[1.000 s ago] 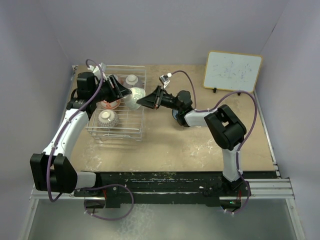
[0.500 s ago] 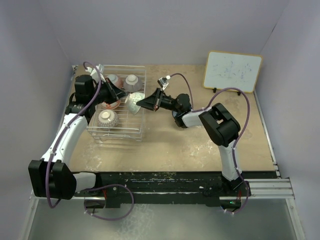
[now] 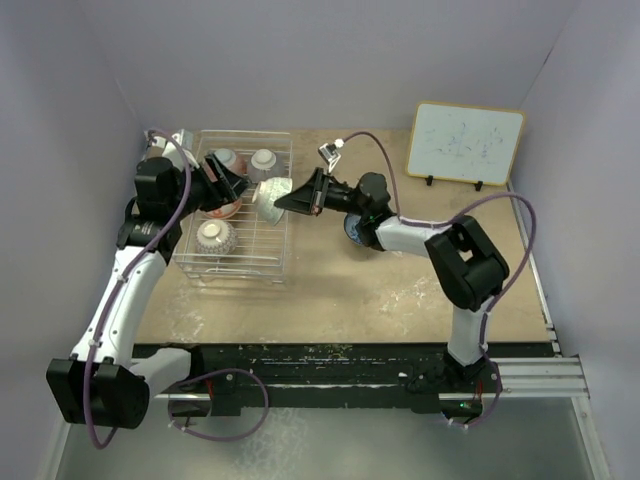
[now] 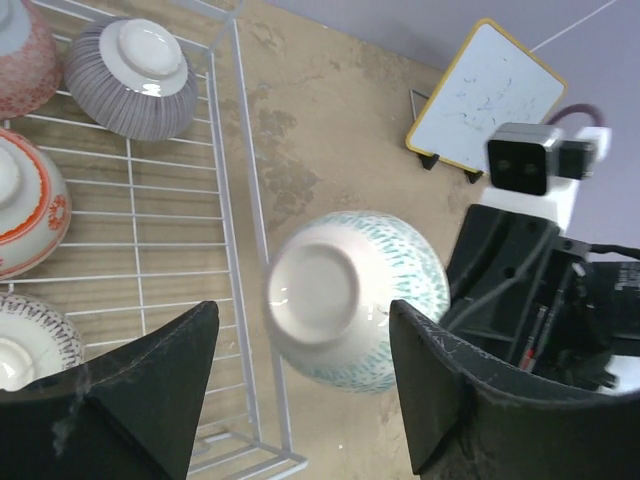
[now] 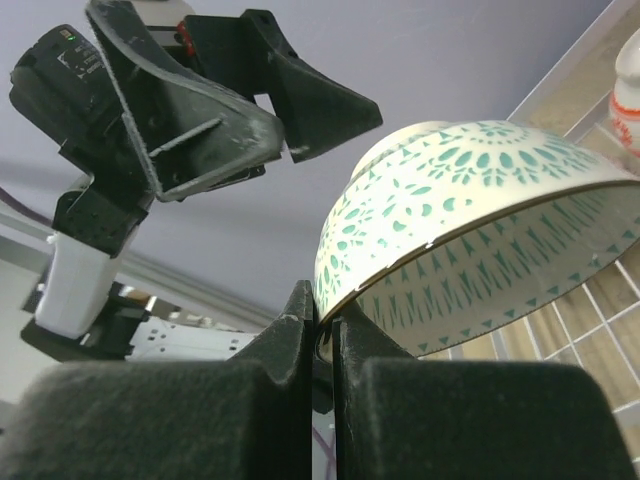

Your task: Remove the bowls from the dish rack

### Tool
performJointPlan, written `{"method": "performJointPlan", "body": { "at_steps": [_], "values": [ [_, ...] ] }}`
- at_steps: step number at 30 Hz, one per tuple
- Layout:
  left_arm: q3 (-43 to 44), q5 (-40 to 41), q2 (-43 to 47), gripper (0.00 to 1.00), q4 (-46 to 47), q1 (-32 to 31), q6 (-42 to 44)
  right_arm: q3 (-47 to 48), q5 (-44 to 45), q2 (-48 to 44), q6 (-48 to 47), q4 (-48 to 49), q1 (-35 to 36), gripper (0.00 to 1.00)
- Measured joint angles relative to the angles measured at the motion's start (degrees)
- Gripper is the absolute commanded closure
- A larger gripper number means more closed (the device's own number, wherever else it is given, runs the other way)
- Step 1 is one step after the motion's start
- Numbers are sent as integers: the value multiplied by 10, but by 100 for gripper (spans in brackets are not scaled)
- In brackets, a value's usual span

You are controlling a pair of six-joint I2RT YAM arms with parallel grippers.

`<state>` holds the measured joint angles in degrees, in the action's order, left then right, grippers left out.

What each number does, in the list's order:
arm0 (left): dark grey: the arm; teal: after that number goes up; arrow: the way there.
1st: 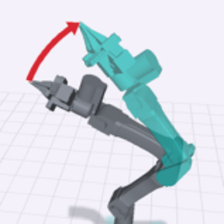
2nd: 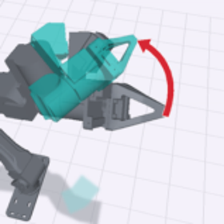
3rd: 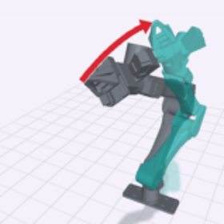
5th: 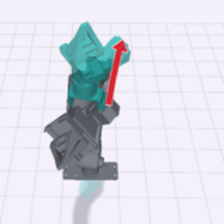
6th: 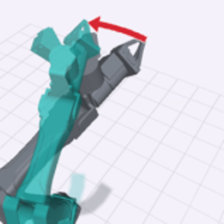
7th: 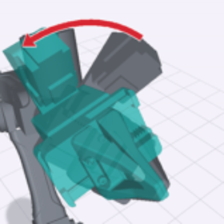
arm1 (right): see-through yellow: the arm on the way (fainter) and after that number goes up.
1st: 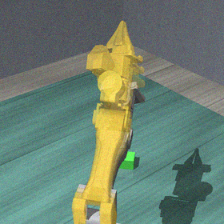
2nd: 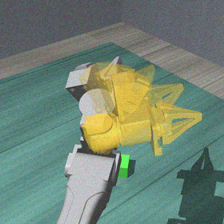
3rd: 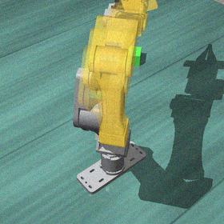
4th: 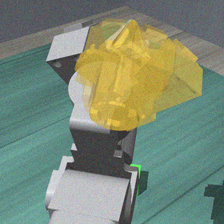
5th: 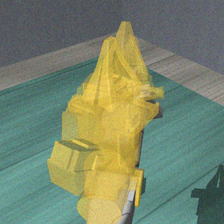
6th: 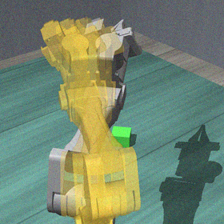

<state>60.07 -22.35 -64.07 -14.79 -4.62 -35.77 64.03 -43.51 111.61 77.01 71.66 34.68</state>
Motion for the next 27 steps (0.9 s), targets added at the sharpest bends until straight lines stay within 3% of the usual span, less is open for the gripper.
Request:
{"method": "performJointPlan", "body": {
  "at_steps": [3,6,9,14,21,27],
  "values": [
    [-8,16,17,24,-11,0,14,4,0,-54,-82,-110,-1,100],
    [-18,27,30,22,-36,0,36,58,34,-103,-222,-332,-1,100],
    [-20,40,38,21,-71,0,61,160,120,-120,-365,-568,-1,100],
    [-28,63,60,20,-115,0,103,279,294,-123,-517,-839,-2,100],
    [-49,75,73,19,-136,0,131,358,485,-110,-595,-1117,-4,100],
    [-59,80,73,17,-141,0,144,397,568,-74,-619,-1224,-4,100]
  ]
}}
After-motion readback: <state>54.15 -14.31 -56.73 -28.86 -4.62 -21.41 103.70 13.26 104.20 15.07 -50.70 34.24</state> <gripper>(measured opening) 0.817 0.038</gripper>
